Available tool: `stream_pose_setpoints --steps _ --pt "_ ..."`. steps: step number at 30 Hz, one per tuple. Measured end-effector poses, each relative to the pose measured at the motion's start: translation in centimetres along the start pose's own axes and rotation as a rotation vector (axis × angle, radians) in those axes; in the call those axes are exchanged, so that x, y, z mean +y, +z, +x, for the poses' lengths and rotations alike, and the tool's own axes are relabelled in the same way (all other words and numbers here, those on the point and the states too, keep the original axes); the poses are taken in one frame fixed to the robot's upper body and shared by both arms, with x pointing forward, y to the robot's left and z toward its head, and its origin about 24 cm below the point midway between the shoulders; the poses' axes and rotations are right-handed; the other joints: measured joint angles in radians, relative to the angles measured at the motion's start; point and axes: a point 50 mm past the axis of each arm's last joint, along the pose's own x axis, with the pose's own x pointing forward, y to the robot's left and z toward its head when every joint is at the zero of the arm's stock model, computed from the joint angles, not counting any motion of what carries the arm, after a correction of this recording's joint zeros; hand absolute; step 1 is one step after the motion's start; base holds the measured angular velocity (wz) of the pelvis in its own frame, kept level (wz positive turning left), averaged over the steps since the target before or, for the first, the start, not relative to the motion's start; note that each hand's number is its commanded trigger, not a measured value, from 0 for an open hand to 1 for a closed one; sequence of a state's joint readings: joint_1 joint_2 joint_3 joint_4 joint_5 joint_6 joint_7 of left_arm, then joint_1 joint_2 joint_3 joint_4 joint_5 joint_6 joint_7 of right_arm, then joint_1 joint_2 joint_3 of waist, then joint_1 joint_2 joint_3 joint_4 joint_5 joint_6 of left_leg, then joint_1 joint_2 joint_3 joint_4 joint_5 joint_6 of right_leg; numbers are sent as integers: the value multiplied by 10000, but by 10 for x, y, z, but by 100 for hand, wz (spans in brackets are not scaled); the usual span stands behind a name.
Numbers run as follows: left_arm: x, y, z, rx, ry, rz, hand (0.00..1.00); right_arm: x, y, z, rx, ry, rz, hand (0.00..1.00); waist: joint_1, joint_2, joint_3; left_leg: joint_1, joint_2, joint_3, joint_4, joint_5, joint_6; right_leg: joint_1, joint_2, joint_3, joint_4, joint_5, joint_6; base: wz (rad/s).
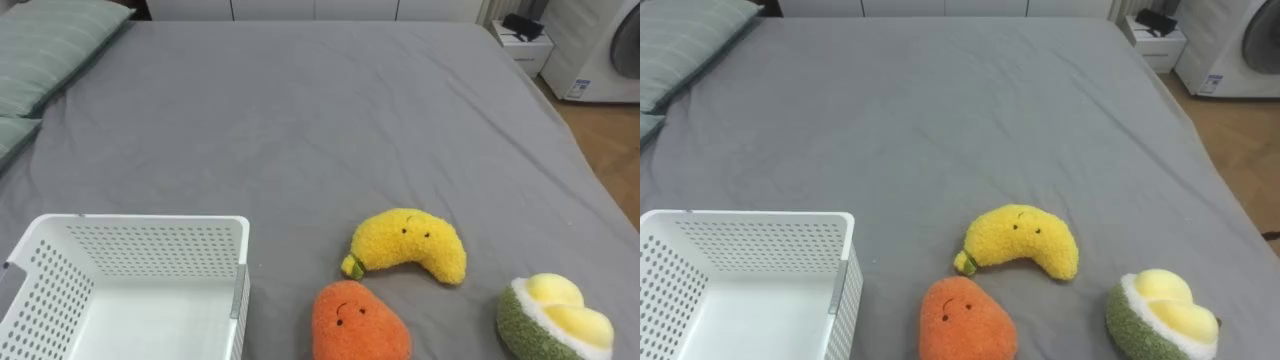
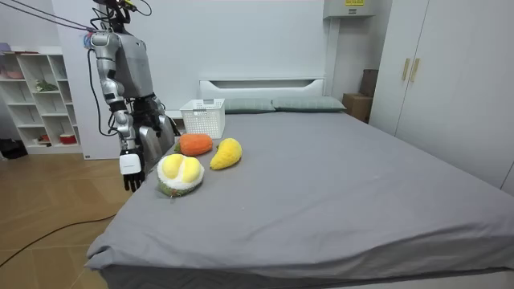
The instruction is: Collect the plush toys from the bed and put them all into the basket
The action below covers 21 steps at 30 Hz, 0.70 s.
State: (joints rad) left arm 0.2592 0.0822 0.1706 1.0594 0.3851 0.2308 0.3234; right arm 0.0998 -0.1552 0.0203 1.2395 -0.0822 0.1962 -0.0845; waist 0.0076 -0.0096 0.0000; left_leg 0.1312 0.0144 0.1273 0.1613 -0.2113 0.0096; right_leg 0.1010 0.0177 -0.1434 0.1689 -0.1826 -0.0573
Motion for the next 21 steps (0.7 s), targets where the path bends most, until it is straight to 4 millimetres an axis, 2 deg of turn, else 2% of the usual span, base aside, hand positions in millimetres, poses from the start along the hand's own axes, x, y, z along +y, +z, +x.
stream_pose_setpoints --steps 13,16,21 --pt "1 1 0 63 15 16 0 1 0 0 34 91 290 0 3 -11 -15 -1 -1 3 5 0 0 -1 -1 -2 -3 1 -1 0" --pt "1 -1 0 194 22 59 0 3 -2 0 114 191 747 0 0 -62 -27 10 -3 12 5 1 0 1 0 7 -1 1 -1 0" --pt "4 -5 1 399 139 46 0 8 -17 0 682 276 1571 0 -62 -218 -48 35 -5 3 10 1 0 41 -8 -4 -14 1 0 0"
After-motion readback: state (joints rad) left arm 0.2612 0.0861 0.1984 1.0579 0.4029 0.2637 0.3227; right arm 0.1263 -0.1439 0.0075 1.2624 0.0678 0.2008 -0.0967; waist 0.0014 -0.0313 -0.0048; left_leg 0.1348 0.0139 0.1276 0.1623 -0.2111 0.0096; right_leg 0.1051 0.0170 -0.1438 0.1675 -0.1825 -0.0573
